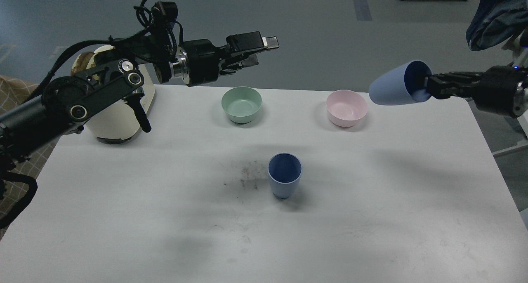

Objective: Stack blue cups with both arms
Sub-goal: 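Lift the blue cup with the right gripper and carry it over the centered cup, then lower the held cup into the centered blue cup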

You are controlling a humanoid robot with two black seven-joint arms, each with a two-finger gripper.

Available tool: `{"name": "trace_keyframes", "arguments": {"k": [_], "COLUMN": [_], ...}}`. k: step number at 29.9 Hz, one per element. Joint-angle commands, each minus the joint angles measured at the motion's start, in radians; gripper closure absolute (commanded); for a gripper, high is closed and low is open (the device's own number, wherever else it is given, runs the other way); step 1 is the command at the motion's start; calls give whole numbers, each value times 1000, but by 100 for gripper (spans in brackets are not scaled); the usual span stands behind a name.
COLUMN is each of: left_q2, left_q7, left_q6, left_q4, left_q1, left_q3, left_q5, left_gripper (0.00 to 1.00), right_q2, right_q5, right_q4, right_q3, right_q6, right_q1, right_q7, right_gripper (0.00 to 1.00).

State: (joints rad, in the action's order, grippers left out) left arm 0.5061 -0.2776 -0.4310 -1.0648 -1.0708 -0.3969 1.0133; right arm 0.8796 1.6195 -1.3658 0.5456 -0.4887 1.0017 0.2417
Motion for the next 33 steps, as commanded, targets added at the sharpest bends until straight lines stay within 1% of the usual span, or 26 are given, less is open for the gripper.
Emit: {"name": "trace_keyframes", "arguments": {"k": [1,7,9,11,17,21,26,33], "left_q2": [0,-3,-4,-4,-3,-3,-1,2], "left_q7": [0,0,0,0,0,0,0,0], "left_q6": [0,0,0,0,0,2,0,0], "left_q4": [5,12,12,14,17,17,17,17], "left_q1": [2,8,8,8,15,17,17,17], "left_q3": [1,1,1,1,0,0,0,-2], "left_q5": [1,1,1,2,2,2,2,2], "left_gripper": [4,4,4,4,4,4,4,4], "right_q2": [-68,-82,-123,-145,-203,-240,-286,-304], "right_q5": [-4,-21,-41,-49,-73,-89,-87,-87], "right_q4": [11,-6,-42,-67,-130,-131,-125,-124], "right_q3": [-142,-308,-441,-514,-608,-653,-703,-751], "right_q6": [0,0,0,0,0,0,0,0], "right_q1": [147,336,441,489,564,597,598,598], "right_q7": [4,17,33,37,39,39,39,39], "right_gripper": [100,100,100,100,100,100,100,100]}}
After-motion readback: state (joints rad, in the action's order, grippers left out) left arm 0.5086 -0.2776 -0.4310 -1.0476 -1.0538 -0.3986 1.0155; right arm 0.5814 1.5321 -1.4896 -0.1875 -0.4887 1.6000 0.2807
